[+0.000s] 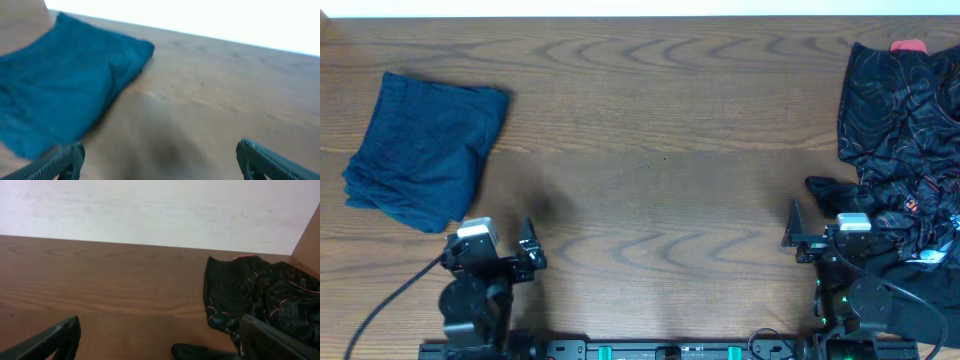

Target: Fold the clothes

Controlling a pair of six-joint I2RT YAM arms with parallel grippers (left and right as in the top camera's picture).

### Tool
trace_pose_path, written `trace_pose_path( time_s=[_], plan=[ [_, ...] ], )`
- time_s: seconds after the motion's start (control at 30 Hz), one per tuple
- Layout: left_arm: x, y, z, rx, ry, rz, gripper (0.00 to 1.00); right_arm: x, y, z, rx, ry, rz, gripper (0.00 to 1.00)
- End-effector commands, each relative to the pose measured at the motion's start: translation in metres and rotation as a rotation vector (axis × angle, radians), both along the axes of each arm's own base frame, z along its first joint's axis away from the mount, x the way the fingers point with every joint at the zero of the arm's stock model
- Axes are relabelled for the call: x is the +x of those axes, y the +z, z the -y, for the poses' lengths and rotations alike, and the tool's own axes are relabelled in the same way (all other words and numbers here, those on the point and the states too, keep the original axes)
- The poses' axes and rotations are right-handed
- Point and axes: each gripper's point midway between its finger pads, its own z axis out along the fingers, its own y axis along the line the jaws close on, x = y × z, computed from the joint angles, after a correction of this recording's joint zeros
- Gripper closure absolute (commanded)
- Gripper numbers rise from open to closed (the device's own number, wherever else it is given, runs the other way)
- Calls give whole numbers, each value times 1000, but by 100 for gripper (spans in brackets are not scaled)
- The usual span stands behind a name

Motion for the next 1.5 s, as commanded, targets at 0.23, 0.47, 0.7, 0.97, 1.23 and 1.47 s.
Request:
trace_pose_path(
  time_s=[0.23, 0.47, 0.7, 0.97, 1.23, 1.47],
  plan=[
    [30, -8, -6, 47, 13, 232, 2, 0, -1, 3, 12, -14, -3, 1],
    [31, -24, -4, 95, -12, 186, 2, 0, -1, 3, 12, -14, -3, 1],
    [30, -30, -3, 50, -10, 162, 2, 0, -1, 3, 12, -14, -3, 1],
    [30, -30, -3, 50, -10, 163, 2, 0, -1, 3, 12, -14, -3, 1],
    [30, -30, -3, 50, -10, 163, 2, 0, -1, 3, 12, -14, -3, 1],
    [30, -30, -3, 50, -10, 163, 2, 0, -1, 3, 12, -14, -4, 1]
  ],
)
